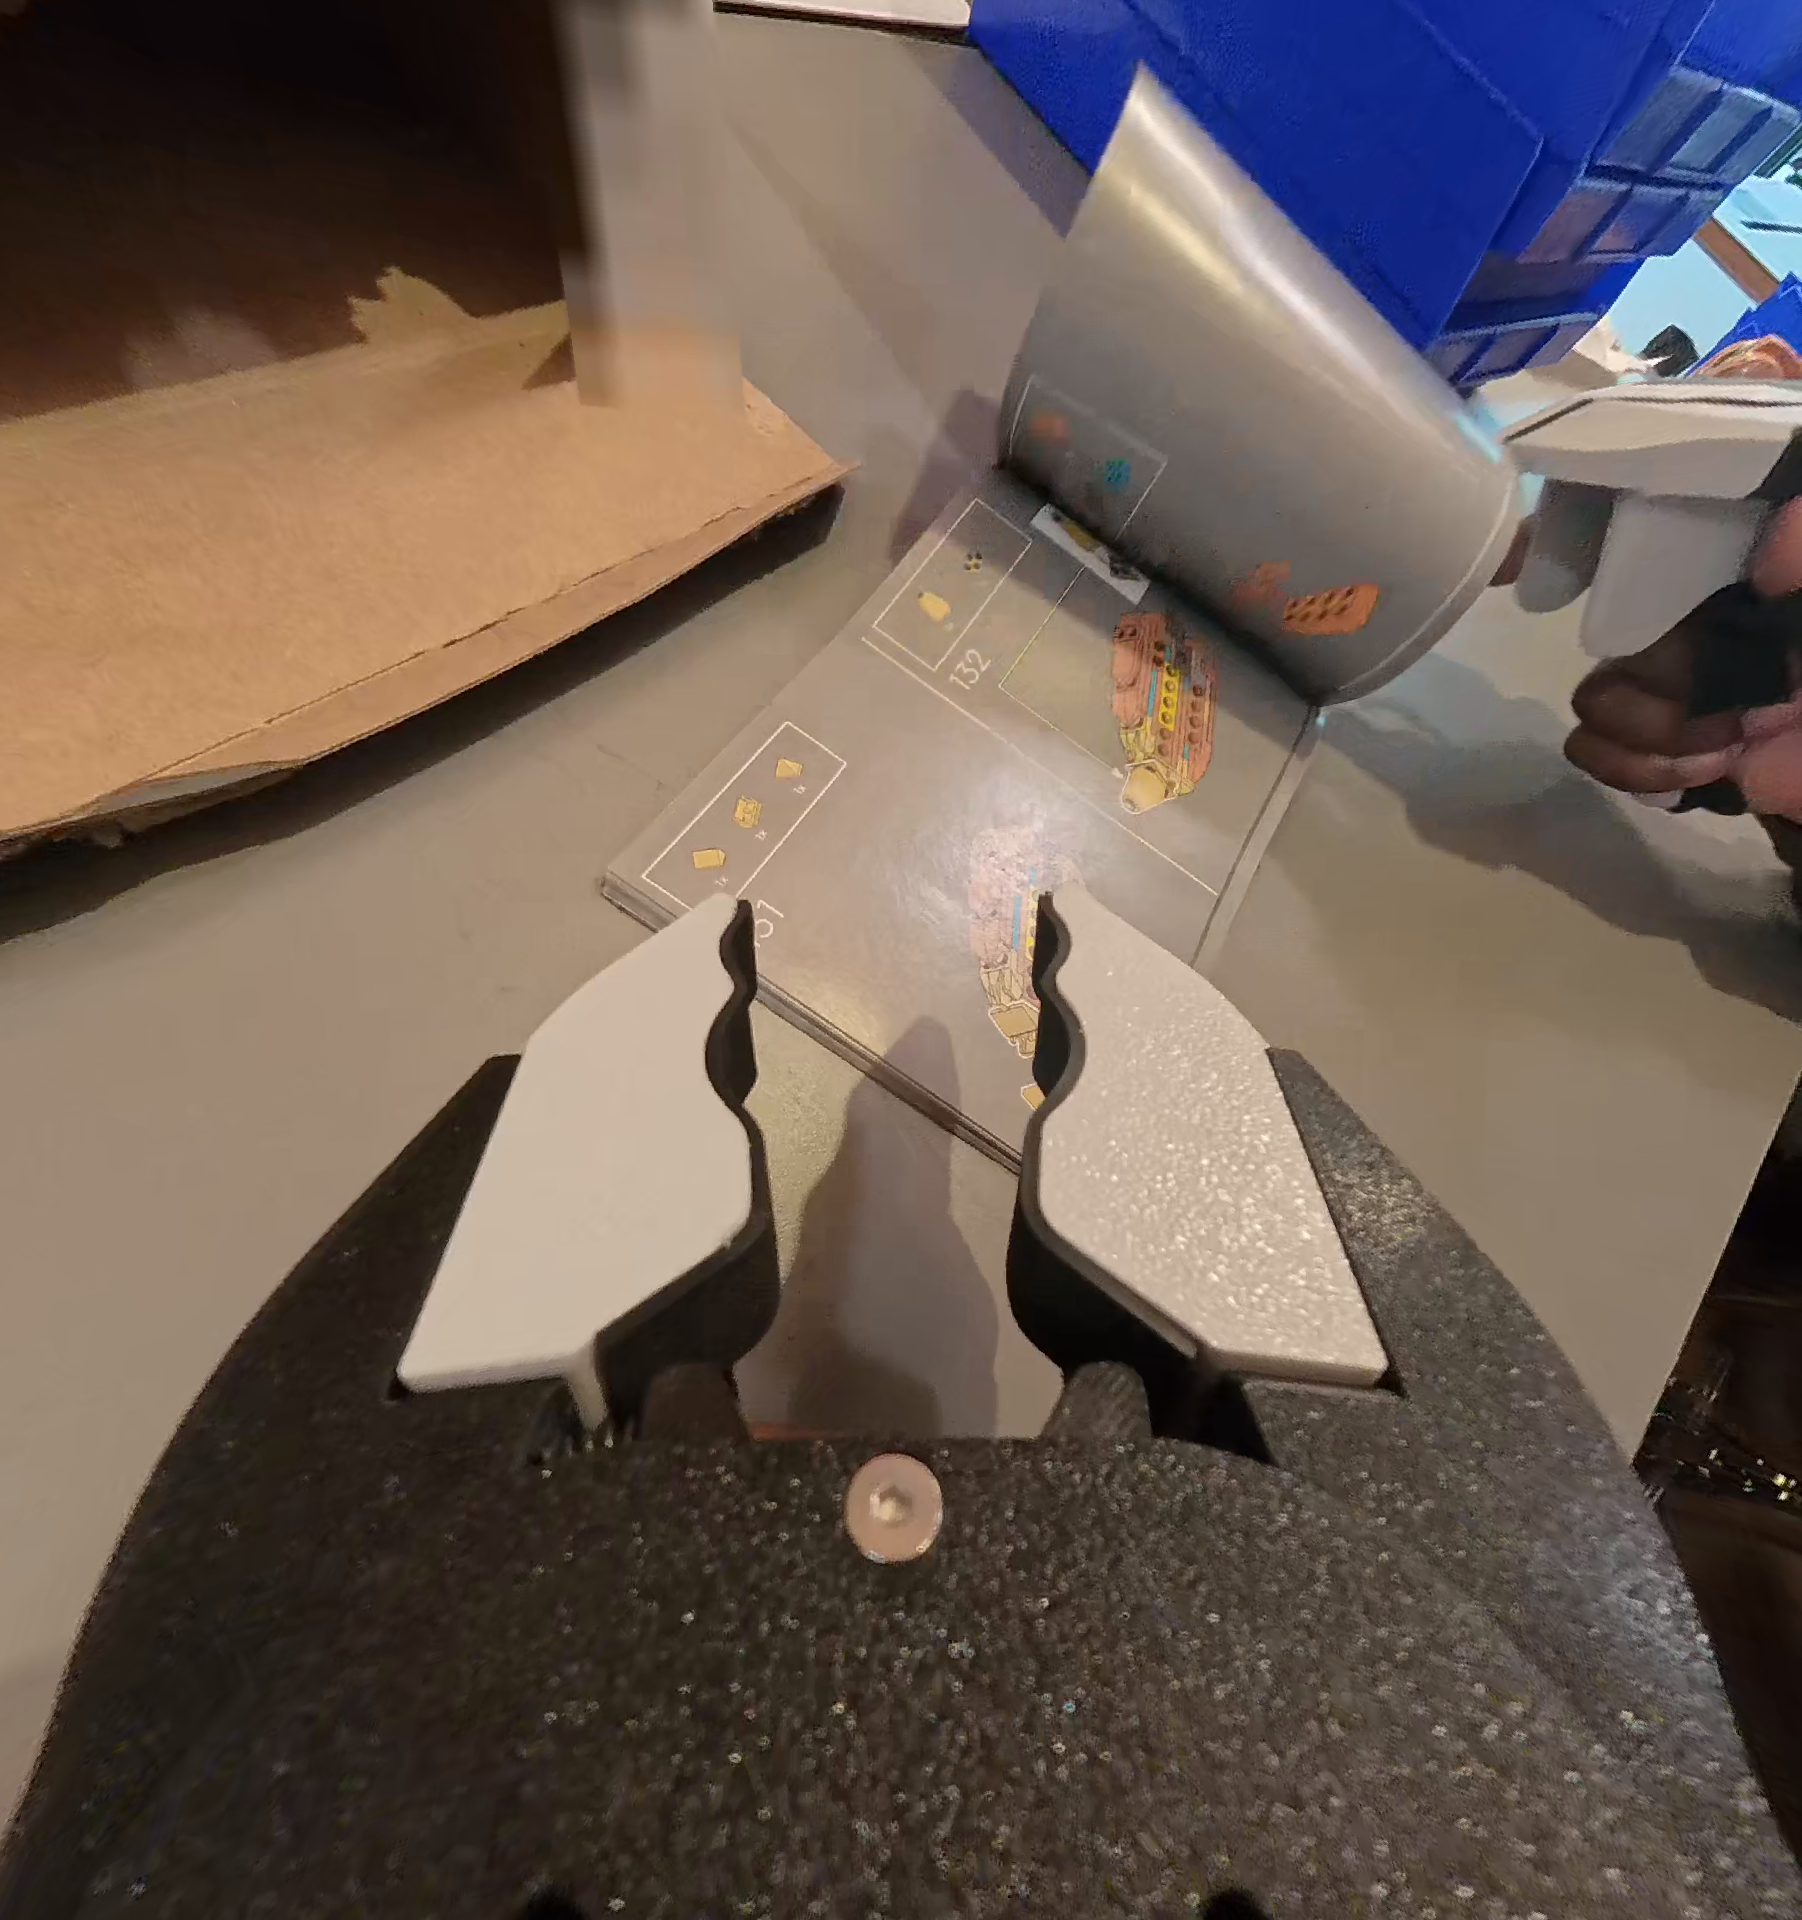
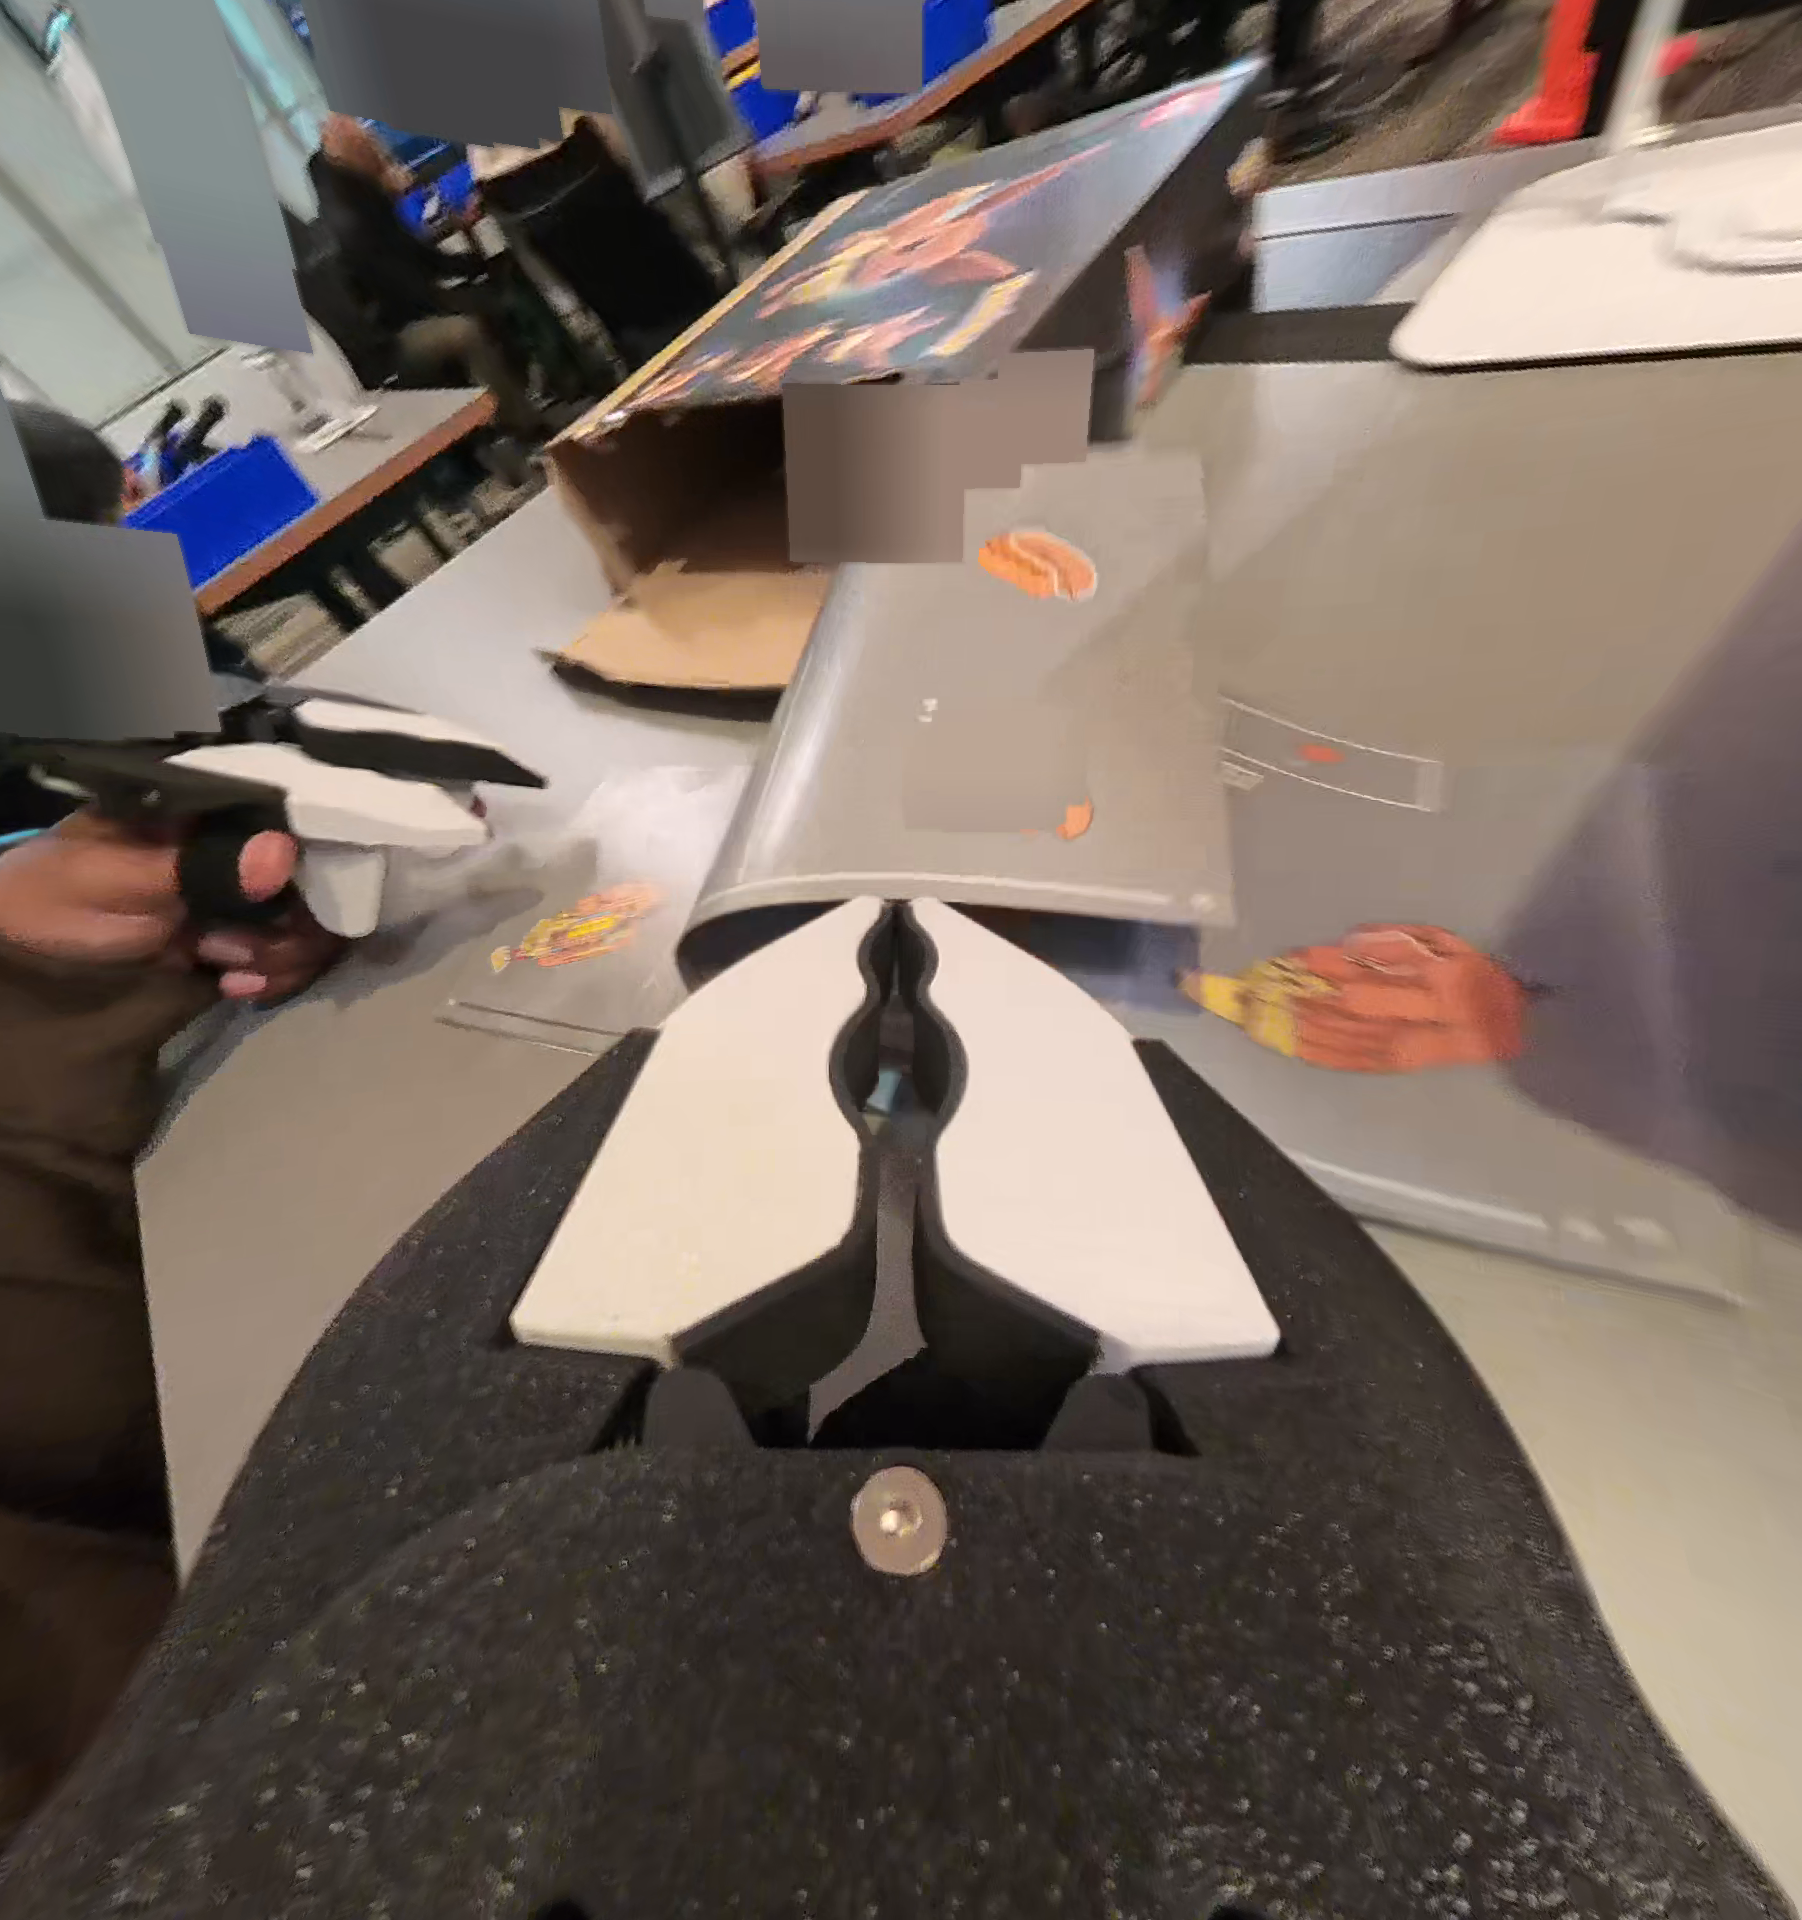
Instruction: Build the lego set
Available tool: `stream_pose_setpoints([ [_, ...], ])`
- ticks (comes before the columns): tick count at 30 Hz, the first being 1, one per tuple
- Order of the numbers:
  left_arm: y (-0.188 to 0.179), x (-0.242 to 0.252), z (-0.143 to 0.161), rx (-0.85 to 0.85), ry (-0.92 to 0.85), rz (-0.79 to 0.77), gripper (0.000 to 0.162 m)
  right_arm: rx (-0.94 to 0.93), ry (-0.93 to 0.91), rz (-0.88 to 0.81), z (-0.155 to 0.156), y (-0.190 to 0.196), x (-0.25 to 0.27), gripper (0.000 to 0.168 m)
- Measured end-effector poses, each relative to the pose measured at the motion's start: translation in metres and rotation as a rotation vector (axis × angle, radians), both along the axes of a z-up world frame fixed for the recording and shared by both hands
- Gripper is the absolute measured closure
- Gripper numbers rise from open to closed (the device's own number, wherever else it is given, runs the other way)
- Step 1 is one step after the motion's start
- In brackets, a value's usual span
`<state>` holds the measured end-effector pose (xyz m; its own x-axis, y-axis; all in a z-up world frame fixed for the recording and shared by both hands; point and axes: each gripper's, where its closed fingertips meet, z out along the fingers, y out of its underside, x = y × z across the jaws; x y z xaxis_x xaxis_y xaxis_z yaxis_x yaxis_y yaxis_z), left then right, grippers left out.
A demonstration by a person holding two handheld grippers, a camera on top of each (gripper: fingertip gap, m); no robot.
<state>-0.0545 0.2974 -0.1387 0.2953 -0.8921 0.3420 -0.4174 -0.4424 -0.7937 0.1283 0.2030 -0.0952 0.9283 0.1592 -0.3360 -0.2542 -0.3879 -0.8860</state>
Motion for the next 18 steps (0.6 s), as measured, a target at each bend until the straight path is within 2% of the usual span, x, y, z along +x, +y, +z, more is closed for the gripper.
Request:
stream_pose_setpoints([
  [6,0.0,0.0,-0.001,0.006,0.008,0.001,0.11,-0.081,-0.204,-0.161,-0.018,-0.038,0.054,0.163],
  [9,-0.001,0.001,-0.002,0.018,0.021,-0.006,0.11,-0.073,-0.349,-0.107,-0.01,-0.046,0.051,0.159],
  [12,-0.002,0.002,-0.002,0.024,0.026,-0.014,0.11,0.022,-0.528,0.091,0.009,-0.038,0.012,0.153],
  [15,-0.002,0.002,-0.002,0.022,0.021,-0.015,0.11,0.007,-0.675,0.396,-0.003,-0.028,-0.042,0.144],
  [18,-0.002,0.001,0.001,0.014,-0.004,-0.016,0.11,-0.003,-0.776,0.607,-0.019,-0.014,-0.082,0.136],
])
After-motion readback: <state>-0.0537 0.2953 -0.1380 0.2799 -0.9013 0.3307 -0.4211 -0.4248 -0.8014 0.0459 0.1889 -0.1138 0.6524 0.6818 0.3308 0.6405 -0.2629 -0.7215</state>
